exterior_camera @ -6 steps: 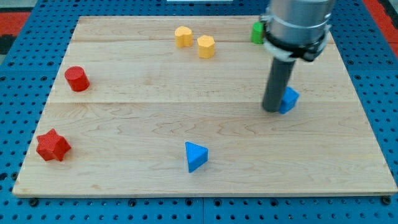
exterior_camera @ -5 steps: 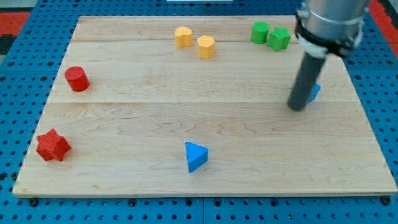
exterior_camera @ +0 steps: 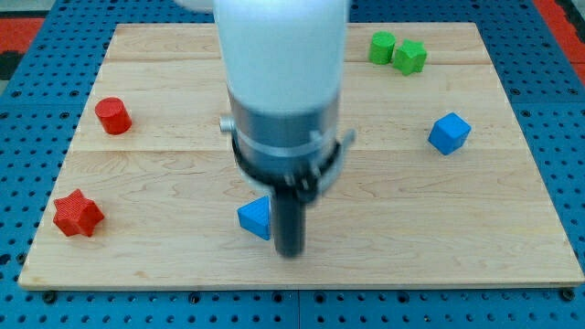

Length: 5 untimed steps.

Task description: Move the blue triangle bottom left of the blue cube

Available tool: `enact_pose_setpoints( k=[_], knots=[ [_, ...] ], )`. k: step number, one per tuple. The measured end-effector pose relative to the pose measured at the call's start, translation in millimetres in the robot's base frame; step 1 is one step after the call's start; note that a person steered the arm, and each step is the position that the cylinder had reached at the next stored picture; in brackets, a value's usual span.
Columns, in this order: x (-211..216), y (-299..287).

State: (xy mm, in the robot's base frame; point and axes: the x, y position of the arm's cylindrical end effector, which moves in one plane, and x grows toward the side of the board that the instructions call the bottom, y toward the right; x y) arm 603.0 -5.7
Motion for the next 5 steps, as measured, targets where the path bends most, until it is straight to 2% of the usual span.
enact_pose_setpoints(
  k=[1,2,3,4,5],
  knots=[
    [-8.8,-79.9],
    [-42.2,-66.9],
    [-100.1,11.5],
    [-111.4,59.5],
    [-73.9,20.5]
  ],
)
